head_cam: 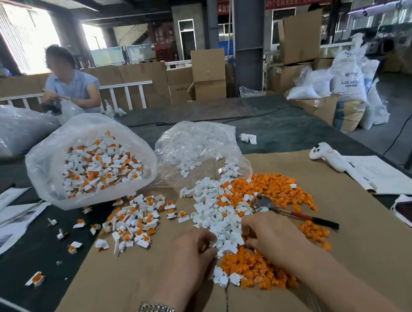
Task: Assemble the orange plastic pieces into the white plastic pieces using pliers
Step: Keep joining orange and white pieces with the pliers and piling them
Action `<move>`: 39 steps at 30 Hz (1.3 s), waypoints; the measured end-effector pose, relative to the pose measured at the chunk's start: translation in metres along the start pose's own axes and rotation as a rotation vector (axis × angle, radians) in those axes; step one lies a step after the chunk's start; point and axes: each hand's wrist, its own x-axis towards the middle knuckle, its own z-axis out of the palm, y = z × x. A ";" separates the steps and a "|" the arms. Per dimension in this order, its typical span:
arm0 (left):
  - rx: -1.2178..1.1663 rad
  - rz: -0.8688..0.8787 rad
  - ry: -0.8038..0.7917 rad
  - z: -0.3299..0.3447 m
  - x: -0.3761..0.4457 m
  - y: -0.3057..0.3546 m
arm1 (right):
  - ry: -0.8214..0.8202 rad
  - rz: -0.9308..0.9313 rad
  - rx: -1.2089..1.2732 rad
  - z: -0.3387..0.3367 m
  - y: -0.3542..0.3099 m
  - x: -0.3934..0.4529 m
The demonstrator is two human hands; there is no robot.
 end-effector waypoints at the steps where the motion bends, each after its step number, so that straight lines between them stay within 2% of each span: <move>1: -0.003 -0.001 0.005 0.000 0.000 0.000 | 0.006 0.000 0.011 0.001 0.000 0.000; 8: -0.082 -0.044 0.043 -0.004 0.000 -0.002 | 0.134 0.056 0.137 0.004 0.007 0.004; 12: -0.035 0.018 0.005 -0.004 0.000 0.000 | 0.218 0.060 0.235 0.001 0.008 0.005; 17: 0.065 0.062 0.065 -0.002 0.001 0.006 | 0.211 0.020 0.224 -0.001 0.008 0.006; 23: -0.028 0.038 0.088 0.000 -0.001 0.004 | 0.223 0.020 0.289 -0.001 0.006 0.006; 29: -0.013 0.094 0.057 -0.001 0.001 0.008 | 0.223 0.006 0.293 -0.003 0.001 0.005; 35: -0.092 -0.020 0.057 -0.005 -0.001 0.007 | 0.220 0.012 0.341 -0.005 -0.004 0.004; 39: -0.335 -0.141 0.082 -0.011 -0.001 0.009 | 0.219 0.017 0.467 -0.005 -0.007 0.001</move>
